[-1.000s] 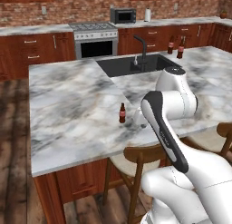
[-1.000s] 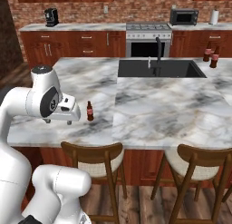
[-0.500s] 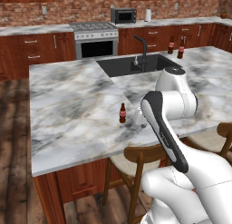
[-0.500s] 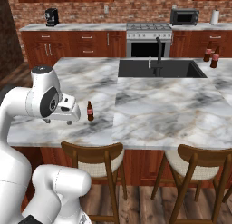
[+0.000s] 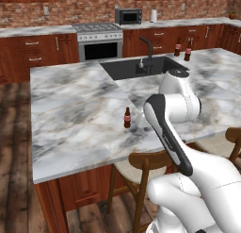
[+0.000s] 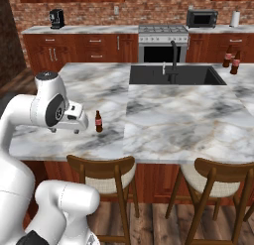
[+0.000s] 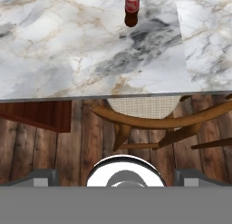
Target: Place the large bottle from the dining counter next to the other large bottle outside the sink, and place the small bottle from the dining counter next to the other small bottle inside the sink.
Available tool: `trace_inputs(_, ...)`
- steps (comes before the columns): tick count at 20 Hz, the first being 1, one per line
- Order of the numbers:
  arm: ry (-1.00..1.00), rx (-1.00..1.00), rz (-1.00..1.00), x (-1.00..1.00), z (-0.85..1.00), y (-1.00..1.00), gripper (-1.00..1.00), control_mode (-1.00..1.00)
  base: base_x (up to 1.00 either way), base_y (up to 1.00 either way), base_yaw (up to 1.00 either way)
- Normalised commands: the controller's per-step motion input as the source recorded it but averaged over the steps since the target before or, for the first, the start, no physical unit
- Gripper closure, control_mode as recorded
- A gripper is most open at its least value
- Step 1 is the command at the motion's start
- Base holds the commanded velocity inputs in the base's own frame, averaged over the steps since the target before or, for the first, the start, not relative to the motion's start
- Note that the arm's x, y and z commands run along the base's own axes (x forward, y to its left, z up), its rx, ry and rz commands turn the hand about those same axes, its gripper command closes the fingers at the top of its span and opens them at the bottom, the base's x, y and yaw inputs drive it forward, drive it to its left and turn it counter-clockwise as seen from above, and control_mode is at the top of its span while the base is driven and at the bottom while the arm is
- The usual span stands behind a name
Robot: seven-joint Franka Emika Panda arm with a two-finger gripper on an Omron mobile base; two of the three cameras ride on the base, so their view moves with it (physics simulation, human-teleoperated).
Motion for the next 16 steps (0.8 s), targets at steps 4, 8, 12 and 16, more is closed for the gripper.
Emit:
trace_inputs(4,0.00,-0.05,0.01,0.50,0.18,0.03,-1.00,-1.00,0.00,0.00,0.00)
trace_inputs(8,0.12,-0.06,0.01,0.92,0.11,0.00,-1.00,-1.00,0.00,0.00,0.00)
trace_inputs(12,0.15,-0.07,0.00,0.83,0.00,0.00,-1.00,-1.00,0.00,0.00,0.00)
trace_inputs(16,0.01,0.00,0.00,0.41,0.00,0.00,-1.00,-1.00,0.00,0.00,0.00)
